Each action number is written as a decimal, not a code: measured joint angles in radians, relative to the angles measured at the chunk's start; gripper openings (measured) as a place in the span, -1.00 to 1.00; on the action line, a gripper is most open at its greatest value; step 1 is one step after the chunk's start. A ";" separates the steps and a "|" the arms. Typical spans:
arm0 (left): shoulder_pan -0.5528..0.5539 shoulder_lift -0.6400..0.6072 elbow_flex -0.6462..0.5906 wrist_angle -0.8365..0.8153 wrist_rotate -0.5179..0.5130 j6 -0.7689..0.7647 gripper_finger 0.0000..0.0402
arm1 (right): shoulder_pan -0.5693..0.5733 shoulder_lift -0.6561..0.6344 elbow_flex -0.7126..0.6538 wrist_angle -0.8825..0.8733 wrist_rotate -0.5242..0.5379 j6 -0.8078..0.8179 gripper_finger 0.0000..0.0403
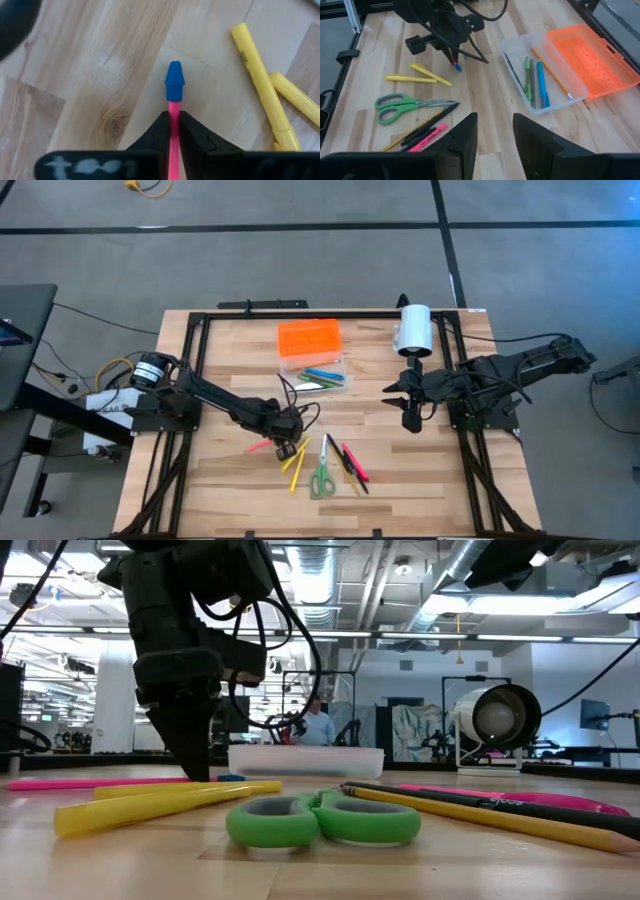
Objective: Pick & place school supplies into a supply box
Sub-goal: Put the pink pencil into the supply box
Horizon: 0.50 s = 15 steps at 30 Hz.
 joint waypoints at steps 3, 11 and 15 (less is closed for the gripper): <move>0.000 0.000 -0.001 0.008 -0.009 -0.019 -0.95 | 0.000 0.000 0.000 0.000 0.000 0.000 -0.41; 0.000 0.001 0.001 0.031 -0.018 -0.047 -0.98 | 0.000 0.000 0.000 0.000 0.000 0.000 -0.41; -0.003 0.001 0.001 0.037 -0.019 -0.061 -0.97 | 0.000 0.000 0.000 0.000 0.000 0.000 -0.41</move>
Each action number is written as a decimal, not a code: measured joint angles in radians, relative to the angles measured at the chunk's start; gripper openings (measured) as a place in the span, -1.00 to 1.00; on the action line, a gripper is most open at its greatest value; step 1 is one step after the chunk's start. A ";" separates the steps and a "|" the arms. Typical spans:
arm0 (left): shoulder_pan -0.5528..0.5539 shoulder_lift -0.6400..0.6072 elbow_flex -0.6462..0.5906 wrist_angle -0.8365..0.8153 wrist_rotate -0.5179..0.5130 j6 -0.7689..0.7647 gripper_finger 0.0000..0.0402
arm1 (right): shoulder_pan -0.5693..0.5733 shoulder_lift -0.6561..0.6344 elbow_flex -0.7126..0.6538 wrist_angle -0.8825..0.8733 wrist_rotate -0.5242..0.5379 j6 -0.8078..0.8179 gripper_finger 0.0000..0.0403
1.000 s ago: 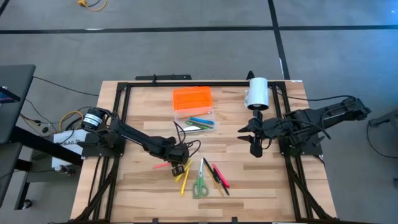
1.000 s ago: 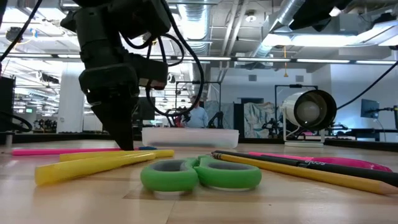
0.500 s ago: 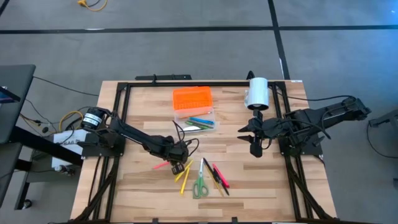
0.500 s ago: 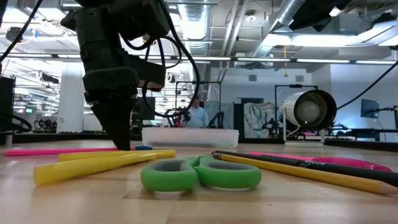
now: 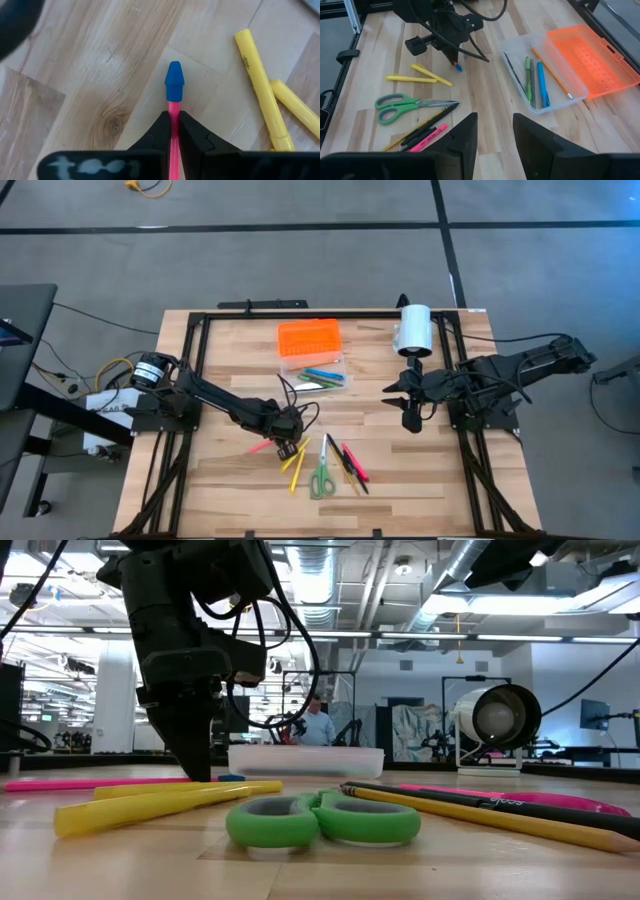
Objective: Pick & place school supplies into a supply box
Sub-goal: Put the pink pencil into the supply box
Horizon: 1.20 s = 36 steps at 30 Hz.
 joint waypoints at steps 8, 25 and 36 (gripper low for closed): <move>-0.006 0.001 0.004 0.002 -0.003 -0.009 -0.97 | 0.000 0.000 0.000 0.000 0.000 0.000 -0.41; 0.017 0.003 0.151 -0.046 -0.058 0.084 -0.98 | 0.000 0.000 0.000 0.000 0.000 0.000 -0.41; 0.130 0.002 0.223 -0.053 -0.078 0.257 -0.99 | 0.000 0.000 0.000 0.000 -0.004 0.010 -0.41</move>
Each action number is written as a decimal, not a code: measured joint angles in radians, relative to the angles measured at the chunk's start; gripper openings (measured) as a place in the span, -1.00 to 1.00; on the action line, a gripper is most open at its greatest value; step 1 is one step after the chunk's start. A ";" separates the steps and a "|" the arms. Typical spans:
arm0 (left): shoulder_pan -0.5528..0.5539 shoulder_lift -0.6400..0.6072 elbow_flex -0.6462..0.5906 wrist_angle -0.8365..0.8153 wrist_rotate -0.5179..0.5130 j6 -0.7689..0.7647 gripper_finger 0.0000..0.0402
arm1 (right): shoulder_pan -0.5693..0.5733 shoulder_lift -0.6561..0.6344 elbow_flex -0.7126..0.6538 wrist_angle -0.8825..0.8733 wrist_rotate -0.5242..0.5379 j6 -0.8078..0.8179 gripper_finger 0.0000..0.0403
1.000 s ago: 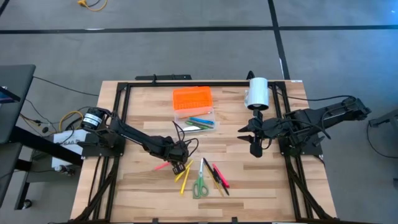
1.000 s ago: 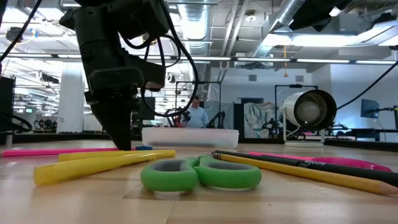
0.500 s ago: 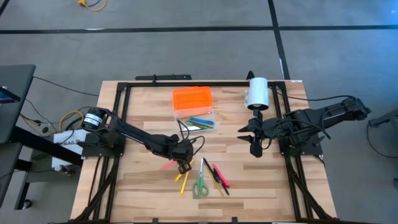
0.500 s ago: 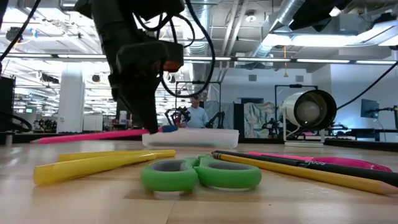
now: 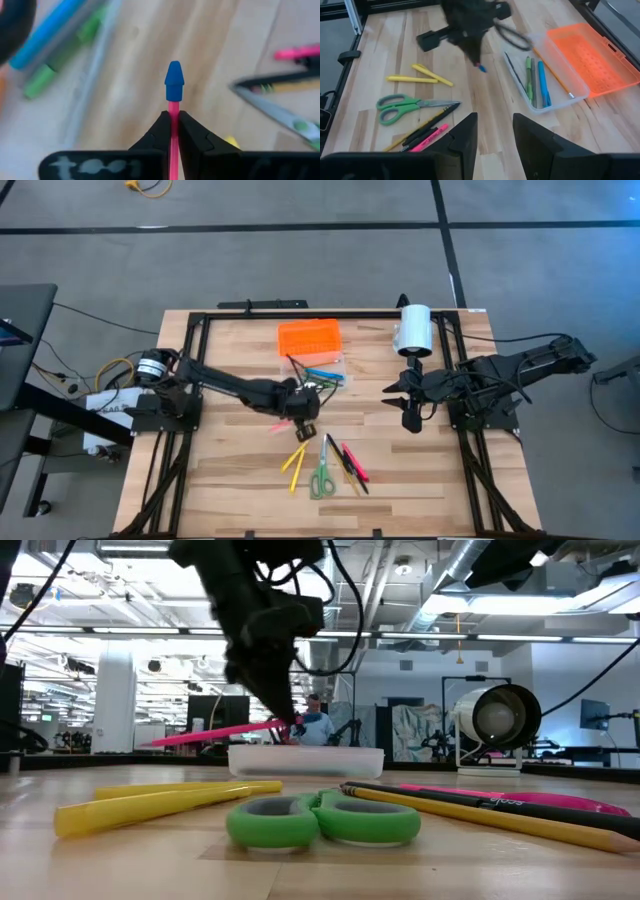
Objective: Pick & place school supplies into a supply box
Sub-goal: Put the pink pencil into the supply box
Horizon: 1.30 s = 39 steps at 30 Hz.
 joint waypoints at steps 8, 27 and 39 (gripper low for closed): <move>0.172 -0.001 0.085 0.000 -0.007 0.238 -0.99 | 0.000 0.000 0.000 0.000 0.000 0.034 -0.41; 0.358 -0.002 0.093 0.209 0.036 0.347 -0.99 | 0.000 0.000 0.000 0.001 0.012 0.082 -0.41; 0.338 -0.002 -0.002 0.281 0.008 0.304 -0.96 | 0.000 0.000 0.000 0.000 0.023 0.078 -0.41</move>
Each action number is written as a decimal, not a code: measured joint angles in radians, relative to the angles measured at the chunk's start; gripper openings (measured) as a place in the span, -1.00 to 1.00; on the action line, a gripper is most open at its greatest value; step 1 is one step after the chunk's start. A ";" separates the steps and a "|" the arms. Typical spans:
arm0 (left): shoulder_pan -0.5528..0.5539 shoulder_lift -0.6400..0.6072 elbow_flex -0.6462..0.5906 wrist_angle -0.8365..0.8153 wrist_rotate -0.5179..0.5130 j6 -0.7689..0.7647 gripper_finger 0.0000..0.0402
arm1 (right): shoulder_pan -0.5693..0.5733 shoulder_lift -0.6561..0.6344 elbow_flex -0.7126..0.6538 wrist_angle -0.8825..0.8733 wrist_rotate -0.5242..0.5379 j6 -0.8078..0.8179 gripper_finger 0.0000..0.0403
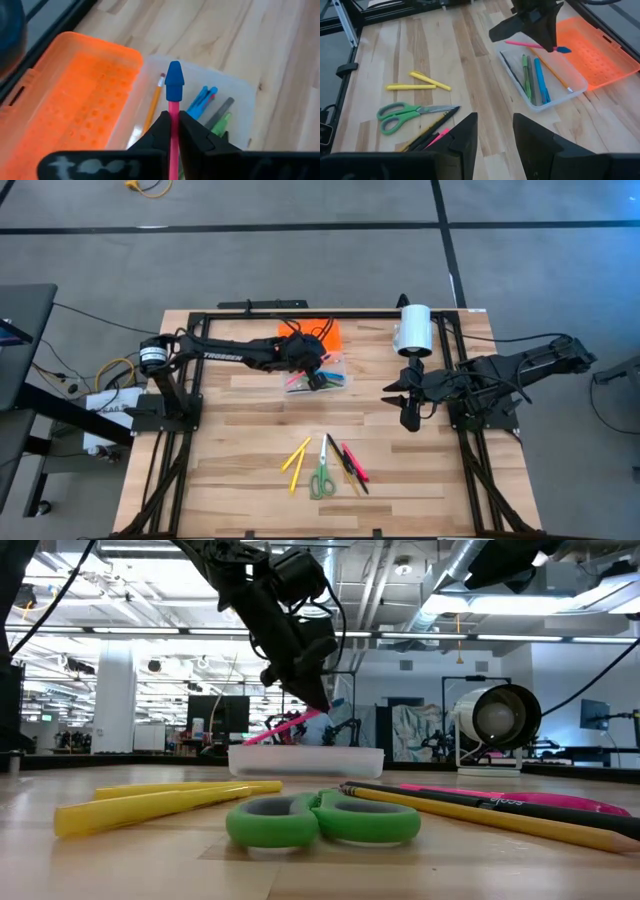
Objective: Pick & place school supplies into a supply box
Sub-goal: Put the pink pencil into the supply box, then put the pink pen into the supply box
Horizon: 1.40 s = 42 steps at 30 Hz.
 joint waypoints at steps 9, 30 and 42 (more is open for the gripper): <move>0.000 0.000 0.000 0.011 0.003 0.013 -0.79 | 0.000 0.000 0.000 -0.001 0.000 0.000 -0.41; -0.084 -0.069 0.081 -0.183 0.366 0.101 -0.45 | 0.076 0.131 -0.001 0.013 -0.004 0.183 -0.41; -0.145 -0.255 0.033 -0.520 0.330 0.282 -0.44 | 0.180 0.541 -0.001 0.326 -0.072 0.507 -0.41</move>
